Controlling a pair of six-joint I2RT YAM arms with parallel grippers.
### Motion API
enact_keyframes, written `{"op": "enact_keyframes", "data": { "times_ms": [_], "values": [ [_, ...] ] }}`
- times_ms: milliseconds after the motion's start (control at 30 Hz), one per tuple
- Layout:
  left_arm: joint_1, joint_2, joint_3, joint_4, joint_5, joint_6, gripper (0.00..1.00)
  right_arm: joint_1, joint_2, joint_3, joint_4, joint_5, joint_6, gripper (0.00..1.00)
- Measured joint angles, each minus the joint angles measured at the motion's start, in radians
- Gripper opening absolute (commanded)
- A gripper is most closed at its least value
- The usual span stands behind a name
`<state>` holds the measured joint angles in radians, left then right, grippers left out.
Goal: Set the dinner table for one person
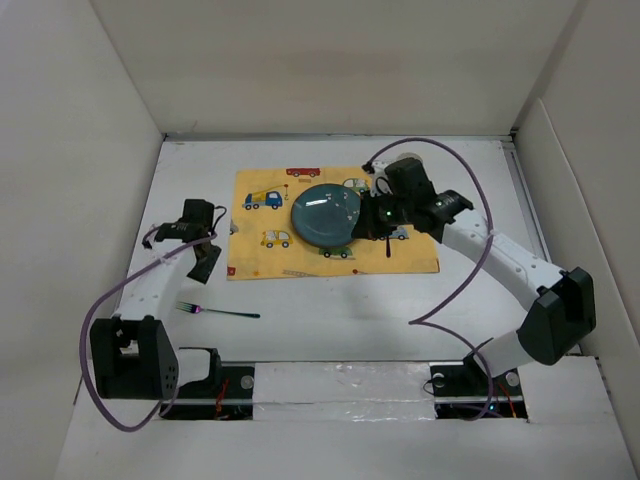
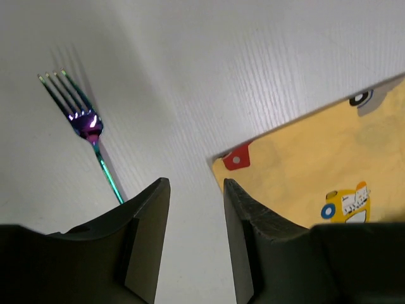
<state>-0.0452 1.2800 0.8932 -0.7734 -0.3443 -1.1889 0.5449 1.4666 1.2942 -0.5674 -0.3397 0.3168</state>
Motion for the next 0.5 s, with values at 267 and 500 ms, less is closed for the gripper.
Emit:
{"op": "enact_keyframes", "data": {
  "times_ms": [267, 500],
  "values": [
    [0.018, -0.131, -0.130, -0.100, 0.155, -0.087, 0.44, 0.093, 0.009, -0.006, 0.008, 0.011, 0.001, 0.33],
    [-0.021, -0.108, -0.214, -0.107, 0.233, -0.219, 0.45, 0.069, -0.097, -0.116, 0.010, -0.002, 0.000, 0.33]
  ]
}}
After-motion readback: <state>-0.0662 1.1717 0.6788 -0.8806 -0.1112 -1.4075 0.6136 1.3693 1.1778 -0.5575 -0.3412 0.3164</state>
